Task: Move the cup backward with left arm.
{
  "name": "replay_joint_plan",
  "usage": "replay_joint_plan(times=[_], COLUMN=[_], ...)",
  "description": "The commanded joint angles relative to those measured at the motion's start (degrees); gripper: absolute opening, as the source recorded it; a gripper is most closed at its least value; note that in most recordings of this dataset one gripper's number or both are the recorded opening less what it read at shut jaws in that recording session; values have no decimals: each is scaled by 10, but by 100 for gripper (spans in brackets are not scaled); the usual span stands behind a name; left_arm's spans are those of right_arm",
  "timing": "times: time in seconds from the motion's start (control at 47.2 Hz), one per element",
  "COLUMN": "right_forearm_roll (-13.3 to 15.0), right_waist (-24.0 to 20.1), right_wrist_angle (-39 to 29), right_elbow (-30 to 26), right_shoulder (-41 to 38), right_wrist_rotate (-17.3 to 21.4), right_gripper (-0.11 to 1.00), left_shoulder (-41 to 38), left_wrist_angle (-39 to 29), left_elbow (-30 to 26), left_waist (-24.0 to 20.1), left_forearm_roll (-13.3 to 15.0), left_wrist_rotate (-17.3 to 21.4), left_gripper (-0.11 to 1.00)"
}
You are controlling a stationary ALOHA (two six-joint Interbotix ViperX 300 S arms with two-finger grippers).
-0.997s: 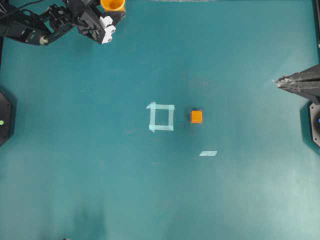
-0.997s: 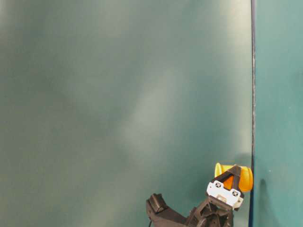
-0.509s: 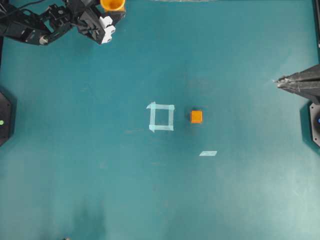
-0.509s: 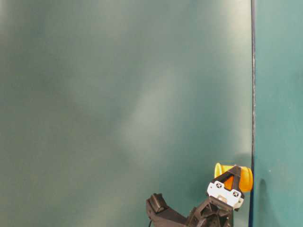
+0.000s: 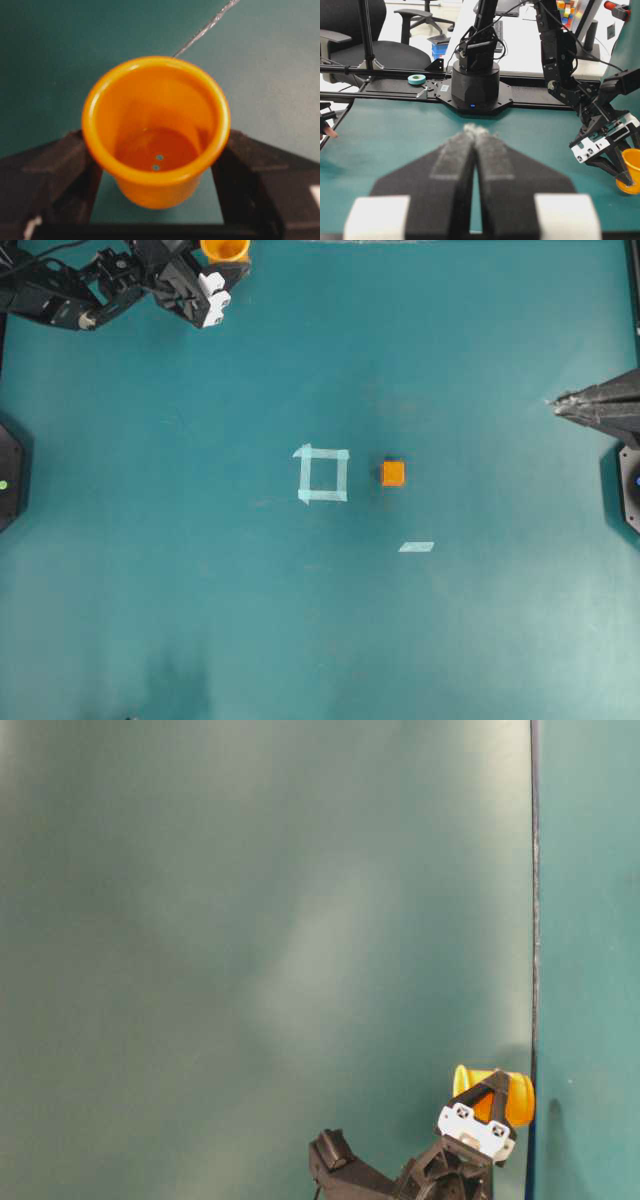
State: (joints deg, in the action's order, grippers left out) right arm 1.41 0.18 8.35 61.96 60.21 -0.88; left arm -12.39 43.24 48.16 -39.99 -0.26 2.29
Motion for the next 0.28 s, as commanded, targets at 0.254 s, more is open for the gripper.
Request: replay_joint_plan(times=[0.254], right_forearm_roll=[2], right_waist=[1], right_wrist_angle=[2], right_elbow=[-18], right_shoulder=[-4], right_wrist_rotate=[-2], right_gripper=[0], left_shoulder=[7], left_wrist_angle=[6], left_elbow=[1], left_waist=[-2], left_forearm_roll=[-1], left_wrist_rotate=[1], left_gripper=[63])
